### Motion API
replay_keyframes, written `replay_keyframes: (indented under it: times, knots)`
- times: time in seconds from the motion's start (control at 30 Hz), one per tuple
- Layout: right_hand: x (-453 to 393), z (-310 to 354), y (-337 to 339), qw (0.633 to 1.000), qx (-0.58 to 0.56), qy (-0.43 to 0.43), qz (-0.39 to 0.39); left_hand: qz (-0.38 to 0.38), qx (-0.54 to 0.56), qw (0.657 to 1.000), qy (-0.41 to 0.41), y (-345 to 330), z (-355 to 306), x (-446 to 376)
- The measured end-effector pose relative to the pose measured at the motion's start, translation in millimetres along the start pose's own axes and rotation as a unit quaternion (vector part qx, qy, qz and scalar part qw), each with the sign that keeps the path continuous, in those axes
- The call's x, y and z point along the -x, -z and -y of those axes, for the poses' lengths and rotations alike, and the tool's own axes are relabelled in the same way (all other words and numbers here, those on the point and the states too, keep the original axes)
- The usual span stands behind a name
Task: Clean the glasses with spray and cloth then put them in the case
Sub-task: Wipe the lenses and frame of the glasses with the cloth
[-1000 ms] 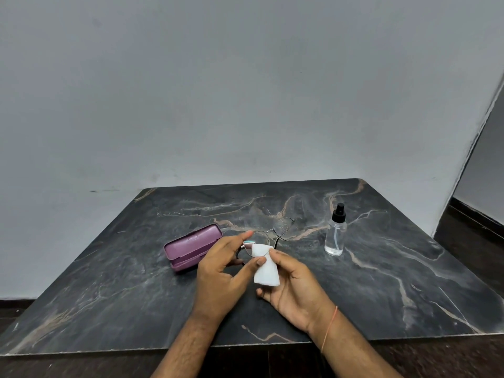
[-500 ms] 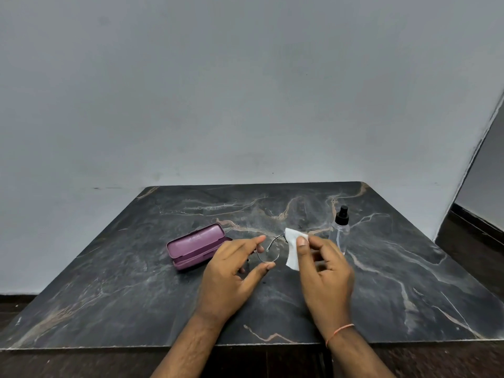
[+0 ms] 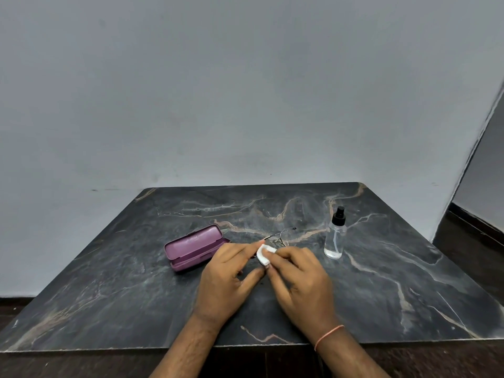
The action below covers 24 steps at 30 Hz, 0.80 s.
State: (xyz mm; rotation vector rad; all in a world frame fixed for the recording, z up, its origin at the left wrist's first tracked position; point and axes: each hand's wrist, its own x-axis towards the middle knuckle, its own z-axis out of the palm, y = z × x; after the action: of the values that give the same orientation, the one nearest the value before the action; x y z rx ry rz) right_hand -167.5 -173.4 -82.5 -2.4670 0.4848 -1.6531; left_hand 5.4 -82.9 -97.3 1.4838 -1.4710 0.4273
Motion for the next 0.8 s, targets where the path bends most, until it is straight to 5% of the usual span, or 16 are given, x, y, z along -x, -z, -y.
replay_keyframes:
  times: [0.27,0.33,0.47,0.6,0.8]
  knots:
    - [-2.0,-4.2,1.7,0.996,-0.065,-0.055,-0.005,0.003,0.005,1.0,0.002,2.1,-3.2,-1.2]
    - [-6.6,-11.8,3.3,0.984,-0.115,-0.128,-0.038,0.004,0.018,1.0,0.009,1.9,-3.4,-2.2]
    - [-21.8,-34.2,4.6,0.864,-0.305,-0.372,-0.147,0.01,0.035,0.999,0.01,1.7,-2.5,-2.4]
    - [-20.3,-44.9,4.4,0.739,-0.446,-0.492,-0.116,0.02,0.036,0.999,0.013,2.0,-1.5,-2.8]
    - [-16.5,-44.2,3.4,0.723,-0.475,-0.496,-0.074,0.036,0.041,0.998,0.018,4.8,-7.4,-3.1]
